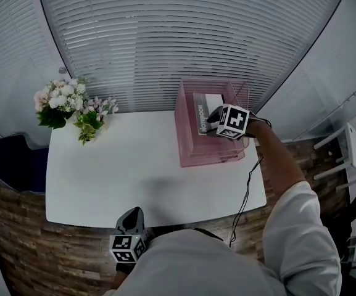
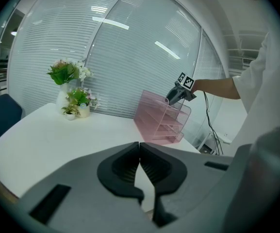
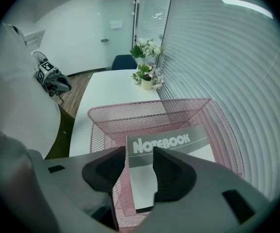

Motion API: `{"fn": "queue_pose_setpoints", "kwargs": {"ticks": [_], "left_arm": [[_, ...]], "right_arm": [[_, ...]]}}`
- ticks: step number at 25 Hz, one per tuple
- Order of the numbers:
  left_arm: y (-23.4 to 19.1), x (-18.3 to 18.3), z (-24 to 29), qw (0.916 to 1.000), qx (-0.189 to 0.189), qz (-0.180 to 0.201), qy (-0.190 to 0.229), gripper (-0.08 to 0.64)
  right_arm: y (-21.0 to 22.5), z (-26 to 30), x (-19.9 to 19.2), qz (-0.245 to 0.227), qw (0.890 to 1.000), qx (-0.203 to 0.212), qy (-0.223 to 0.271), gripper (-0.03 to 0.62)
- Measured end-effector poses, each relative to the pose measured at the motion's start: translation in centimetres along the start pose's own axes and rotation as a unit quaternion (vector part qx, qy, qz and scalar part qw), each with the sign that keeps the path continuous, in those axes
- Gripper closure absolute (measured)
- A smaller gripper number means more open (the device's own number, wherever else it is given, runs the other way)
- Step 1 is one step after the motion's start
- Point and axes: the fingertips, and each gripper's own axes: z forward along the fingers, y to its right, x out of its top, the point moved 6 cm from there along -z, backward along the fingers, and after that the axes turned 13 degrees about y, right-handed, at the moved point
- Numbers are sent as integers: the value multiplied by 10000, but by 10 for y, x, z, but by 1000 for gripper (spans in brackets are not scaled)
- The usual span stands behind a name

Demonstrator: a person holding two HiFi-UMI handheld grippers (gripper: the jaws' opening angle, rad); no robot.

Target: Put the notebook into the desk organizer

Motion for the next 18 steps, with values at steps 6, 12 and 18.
{"fn": "queue_pose_setpoints", "kwargs": {"ticks": [6, 12, 18], "left_arm": [[3, 2, 4, 9999, -132, 42, 2, 550], [9, 3, 11, 9993, -338, 150, -2, 551], [15, 4, 15, 9985, -512, 208, -34, 550]], "right_arm": [[-16, -16, 3, 3, 9985, -393, 378, 409], [-31, -34, 0, 213, 9928, -940, 713, 429], [-55, -60, 3, 629, 9750, -1634, 1372, 452]]}}
